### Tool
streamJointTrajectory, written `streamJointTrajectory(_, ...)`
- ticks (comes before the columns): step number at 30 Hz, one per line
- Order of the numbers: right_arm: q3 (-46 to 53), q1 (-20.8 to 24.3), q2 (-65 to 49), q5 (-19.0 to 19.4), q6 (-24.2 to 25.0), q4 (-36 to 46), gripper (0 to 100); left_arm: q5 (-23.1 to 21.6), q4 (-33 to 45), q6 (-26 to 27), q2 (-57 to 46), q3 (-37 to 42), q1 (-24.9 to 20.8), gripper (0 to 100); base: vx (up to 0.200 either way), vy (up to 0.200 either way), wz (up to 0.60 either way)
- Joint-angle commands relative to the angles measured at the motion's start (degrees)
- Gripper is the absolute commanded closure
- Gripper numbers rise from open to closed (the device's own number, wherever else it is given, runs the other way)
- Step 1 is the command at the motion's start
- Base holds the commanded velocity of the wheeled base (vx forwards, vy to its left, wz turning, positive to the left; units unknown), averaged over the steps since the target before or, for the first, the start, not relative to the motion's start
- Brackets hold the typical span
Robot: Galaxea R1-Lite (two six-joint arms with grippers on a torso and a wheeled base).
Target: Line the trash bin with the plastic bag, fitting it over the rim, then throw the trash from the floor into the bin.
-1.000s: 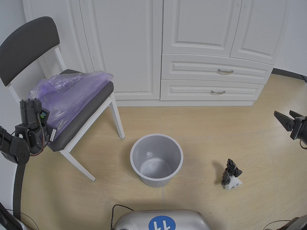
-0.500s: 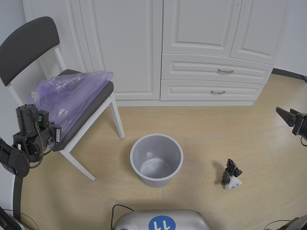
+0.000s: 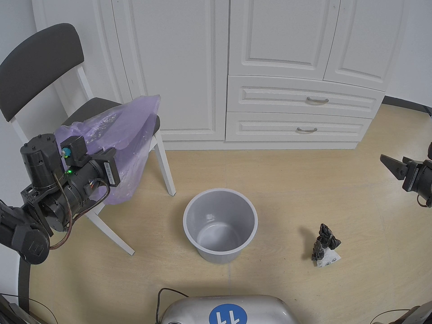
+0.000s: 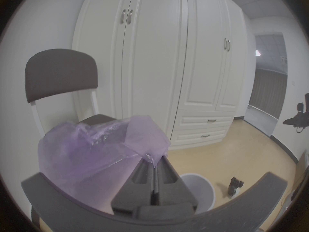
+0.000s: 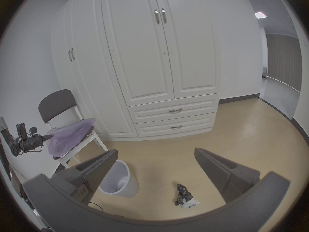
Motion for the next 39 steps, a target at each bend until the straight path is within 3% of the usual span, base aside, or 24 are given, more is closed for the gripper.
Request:
streamJointTrajectory(1, -4.0, 9.5, 2.6, -4.5, 0.0, 0.1, 0, -0.2, -2.2, -0.4, 1.0, -4.1, -5.0, 100, 0.000, 0.000, 0.00)
streamJointTrajectory(3, -6.2, 15.8, 5.4, -7.9, 0.1, 0.1, 0, -0.1, -2.3, -0.4, 1.1, -6.6, -8.3, 100, 0.000, 0.000, 0.00)
streamJointTrajectory(6, -6.3, 19.9, 8.8, -10.7, 0.8, -0.9, 0, 0.0, -2.5, -0.3, 0.4, -8.5, -11.7, 100, 0.000, 0.000, 0.00)
streamJointTrajectory(13, -6.2, 26.6, 16.5, -11.4, 2.1, -2.8, 0, 0.0, -6.6, -2.0, -3.0, -5.9, -15.8, 100, 0.000, 0.000, 0.00)
streamJointTrajectory(16, -3.3, 30.2, 19.3, -13.4, 2.2, -8.1, 0, -0.2, -9.9, -2.1, -4.0, -5.6, -16.8, 100, 0.000, 0.000, 0.00)
streamJointTrajectory(21, -1.8, 31.4, 20.2, -13.9, 2.2, -11.7, 0, -0.4, -9.7, -1.8, -6.0, -4.5, -18.4, 100, 0.000, 0.000, 0.00)
streamJointTrajectory(28, -3.5, 31.7, 22.2, -12.9, 7.4, -12.8, 0, -7.3, -10.1, -1.3, -9.1, 0.6, -18.6, 100, 0.000, 0.000, 0.00)
streamJointTrajectory(29, -4.8, 31.0, 24.1, -12.1, 9.5, -13.5, 0, -11.3, -10.1, -1.5, -11.1, 2.1, -18.4, 100, 0.000, 0.000, 0.00)
streamJointTrajectory(35, -7.9, 30.3, 27.5, -11.7, 15.4, -13.5, 0, -15.0, -10.1, -1.7, -14.8, 4.1, -18.2, 100, 0.000, 0.000, 0.00)
streamJointTrajectory(39, -8.0, 30.5, 27.9, -9.5, 17.3, -13.5, 0, -16.5, -10.1, -1.7, -16.5, 5.0, -18.2, 100, 0.000, 0.000, 0.00)
